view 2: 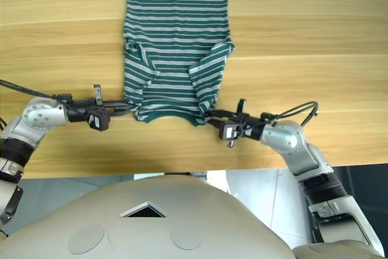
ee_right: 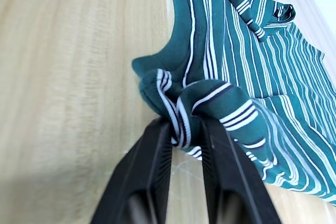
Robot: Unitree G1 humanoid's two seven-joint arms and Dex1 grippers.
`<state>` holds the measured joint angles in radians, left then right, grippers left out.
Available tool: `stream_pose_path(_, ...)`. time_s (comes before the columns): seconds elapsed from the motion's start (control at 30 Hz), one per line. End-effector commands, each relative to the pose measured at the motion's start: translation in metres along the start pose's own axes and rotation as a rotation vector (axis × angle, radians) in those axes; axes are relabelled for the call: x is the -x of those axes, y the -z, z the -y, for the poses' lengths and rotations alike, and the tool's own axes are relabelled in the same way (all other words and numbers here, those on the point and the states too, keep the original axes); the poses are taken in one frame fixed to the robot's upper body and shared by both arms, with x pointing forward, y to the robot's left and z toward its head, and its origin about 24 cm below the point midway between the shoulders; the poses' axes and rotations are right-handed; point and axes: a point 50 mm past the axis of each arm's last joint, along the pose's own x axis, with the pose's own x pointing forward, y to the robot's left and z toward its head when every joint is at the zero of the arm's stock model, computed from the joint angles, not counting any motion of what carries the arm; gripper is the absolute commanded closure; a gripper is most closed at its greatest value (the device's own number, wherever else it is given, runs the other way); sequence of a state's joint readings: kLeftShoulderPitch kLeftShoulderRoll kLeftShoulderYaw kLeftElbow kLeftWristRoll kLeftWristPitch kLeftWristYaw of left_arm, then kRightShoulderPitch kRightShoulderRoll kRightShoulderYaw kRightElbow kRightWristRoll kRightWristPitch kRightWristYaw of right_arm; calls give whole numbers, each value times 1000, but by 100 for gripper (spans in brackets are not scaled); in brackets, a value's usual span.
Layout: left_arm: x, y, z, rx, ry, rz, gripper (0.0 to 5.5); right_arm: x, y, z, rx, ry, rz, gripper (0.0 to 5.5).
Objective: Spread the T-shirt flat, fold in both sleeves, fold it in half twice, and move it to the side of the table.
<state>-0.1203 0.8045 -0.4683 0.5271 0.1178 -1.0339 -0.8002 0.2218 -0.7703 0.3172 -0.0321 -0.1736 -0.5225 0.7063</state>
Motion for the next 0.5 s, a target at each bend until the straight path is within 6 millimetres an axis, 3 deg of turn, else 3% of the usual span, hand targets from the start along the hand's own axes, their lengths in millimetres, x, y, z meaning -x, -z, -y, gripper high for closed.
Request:
stream_pose_path(0.03,7,7,36,105,187,-64,546,14,-1,5,16,-5,-5,459)
stream_pose_path(0.13,7,7,35,104,186,-63,546,12,3,3,12,-16,-21,459)
stream_pose_path(0.3,6,6,35,103,178,-56,546,8,4,0,8,-40,-33,543)
stream_pose_path(0.5,5,4,34,102,167,-47,546,9,4,-2,11,-51,-35,550)
